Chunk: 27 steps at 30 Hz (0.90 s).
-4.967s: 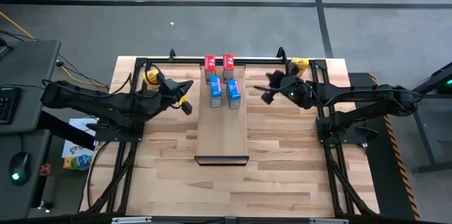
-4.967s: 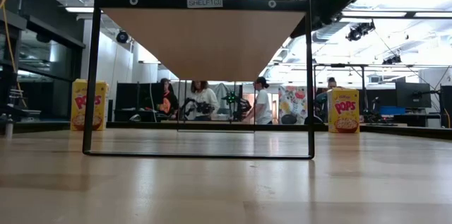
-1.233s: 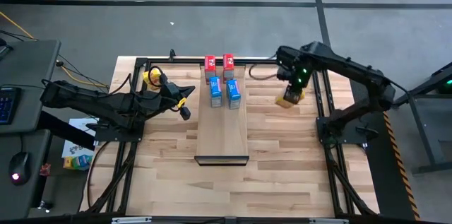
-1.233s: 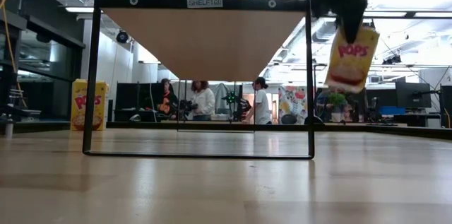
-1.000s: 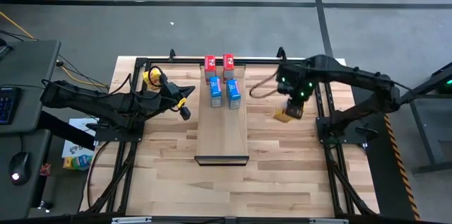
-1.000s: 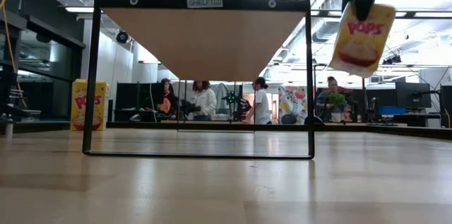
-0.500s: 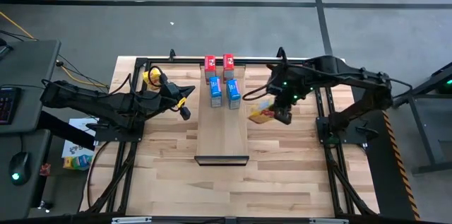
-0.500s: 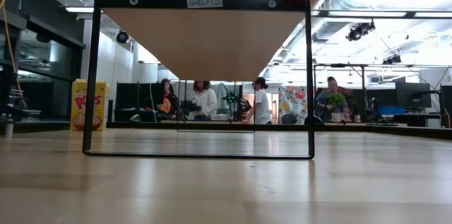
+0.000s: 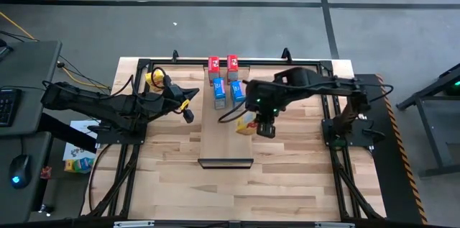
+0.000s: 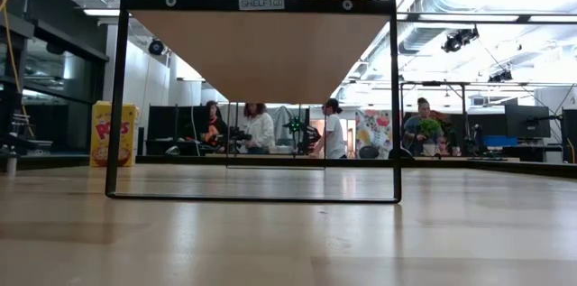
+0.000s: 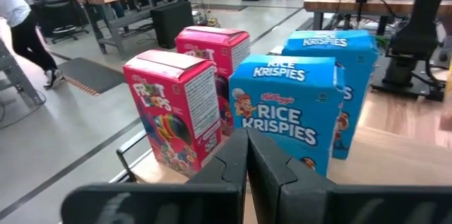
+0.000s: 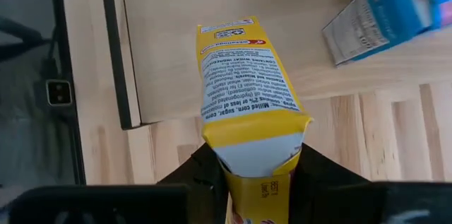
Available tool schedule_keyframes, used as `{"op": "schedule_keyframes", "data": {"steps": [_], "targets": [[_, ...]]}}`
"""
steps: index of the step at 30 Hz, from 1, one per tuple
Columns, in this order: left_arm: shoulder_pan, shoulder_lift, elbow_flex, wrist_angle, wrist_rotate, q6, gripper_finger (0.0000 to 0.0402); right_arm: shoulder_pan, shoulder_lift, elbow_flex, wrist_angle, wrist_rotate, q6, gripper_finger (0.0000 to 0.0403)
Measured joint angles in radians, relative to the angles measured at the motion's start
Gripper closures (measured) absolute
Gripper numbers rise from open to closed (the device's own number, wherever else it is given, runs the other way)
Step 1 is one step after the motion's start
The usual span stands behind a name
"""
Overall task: Stack cereal on shelf
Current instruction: Put the right yellow cereal box on the shelf
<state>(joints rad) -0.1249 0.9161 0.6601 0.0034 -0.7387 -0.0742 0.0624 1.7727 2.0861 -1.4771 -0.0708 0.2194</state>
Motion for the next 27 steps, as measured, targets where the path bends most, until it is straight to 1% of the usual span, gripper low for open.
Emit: {"op": "schedule_keyframes", "data": {"steps": [4,11,23,27], "targets": [[0.0,0.0,0.0,-0.001,0.002,0.0,0.0401,0.011,0.029,0.011,-0.016,0.0,-0.011,0.0323],[0.0,0.0,0.0,-0.001,0.003,-0.001,0.0402,0.013,0.037,0.011,-0.015,0.0,-0.02,0.0323],[0.0,0.0,0.0,-0.001,0.004,-0.002,0.0402,0.019,0.041,0.011,0.012,0.0,-0.107,0.0322],[0.0,0.0,0.0,-0.004,0.004,-0.002,0.0401,0.019,0.041,0.011,0.026,0.018,-0.108,0.0311]]}}
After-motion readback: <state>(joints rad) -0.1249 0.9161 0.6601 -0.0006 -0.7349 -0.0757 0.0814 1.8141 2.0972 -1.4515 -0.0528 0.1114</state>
